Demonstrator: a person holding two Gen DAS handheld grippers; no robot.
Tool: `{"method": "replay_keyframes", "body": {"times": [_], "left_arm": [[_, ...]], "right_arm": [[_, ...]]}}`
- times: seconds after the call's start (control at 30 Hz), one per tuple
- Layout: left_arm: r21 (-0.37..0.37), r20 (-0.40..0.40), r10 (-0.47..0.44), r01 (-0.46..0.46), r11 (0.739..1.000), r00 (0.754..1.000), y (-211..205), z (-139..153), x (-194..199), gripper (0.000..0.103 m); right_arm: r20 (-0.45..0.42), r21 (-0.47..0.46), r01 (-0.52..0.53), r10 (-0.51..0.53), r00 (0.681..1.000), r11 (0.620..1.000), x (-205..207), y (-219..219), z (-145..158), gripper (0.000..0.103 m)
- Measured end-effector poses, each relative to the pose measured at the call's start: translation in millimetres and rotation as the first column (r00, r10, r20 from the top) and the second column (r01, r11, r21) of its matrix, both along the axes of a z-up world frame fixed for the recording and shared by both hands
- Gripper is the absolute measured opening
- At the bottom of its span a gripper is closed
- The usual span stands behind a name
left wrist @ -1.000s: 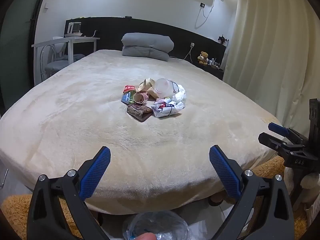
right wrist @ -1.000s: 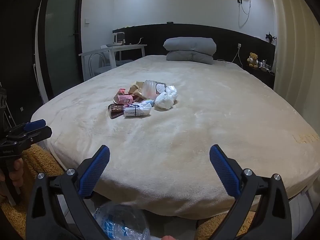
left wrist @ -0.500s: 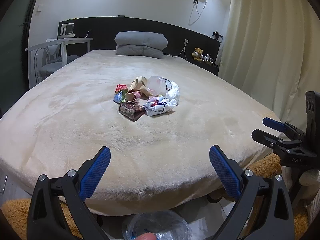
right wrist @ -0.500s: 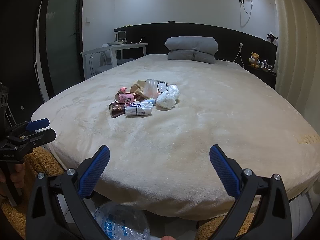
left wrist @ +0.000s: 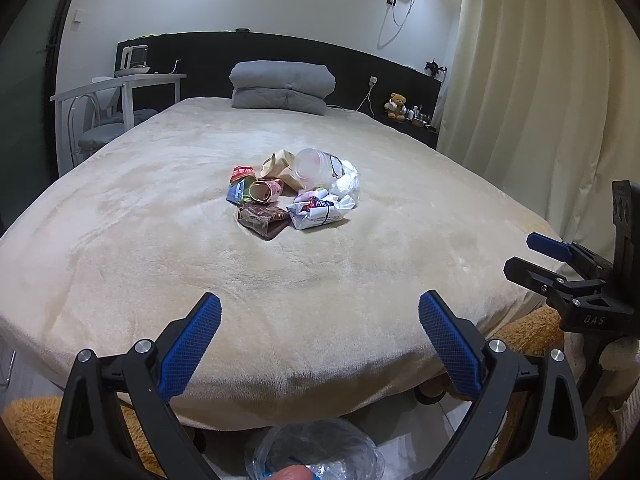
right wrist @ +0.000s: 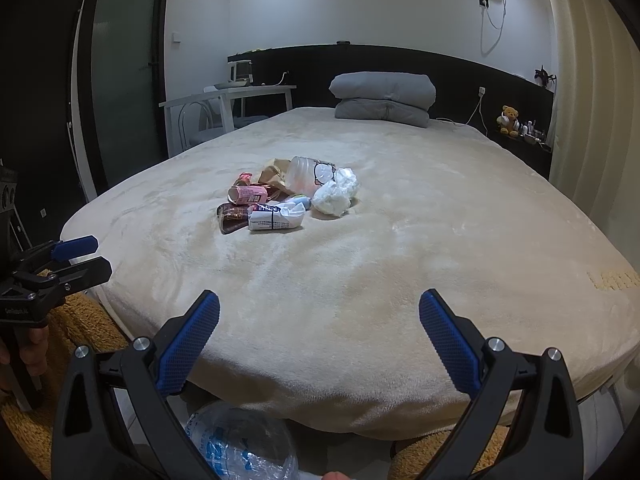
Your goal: Collect trash
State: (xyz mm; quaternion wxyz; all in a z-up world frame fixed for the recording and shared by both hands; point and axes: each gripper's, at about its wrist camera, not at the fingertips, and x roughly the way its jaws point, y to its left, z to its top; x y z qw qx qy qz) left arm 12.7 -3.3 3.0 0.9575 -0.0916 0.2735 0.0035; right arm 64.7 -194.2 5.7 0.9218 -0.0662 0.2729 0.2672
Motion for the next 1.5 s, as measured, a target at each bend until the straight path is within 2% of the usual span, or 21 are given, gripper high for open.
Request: {"method": "replay_keyframes", "body": {"times": [1.03,1.5], "left_arm": [[0.005,0.0,-0.01,0.01,1.0,1.0,-0.4,-1.0,-0.2,0.097],[0.012,-0.011,-0.015,0.015,1.0,1.0,-0.3,-2.0,1.9,0.097]], "right_arm": [[0.003,-0.002,0.0,0.0,1.0,1.0,-0.9,-0.8,-0.4,0.099],[-0.06,0.048,-0.031,0.034,0.998,0.998,11.2,-8.1,4.9,0.099]]}}
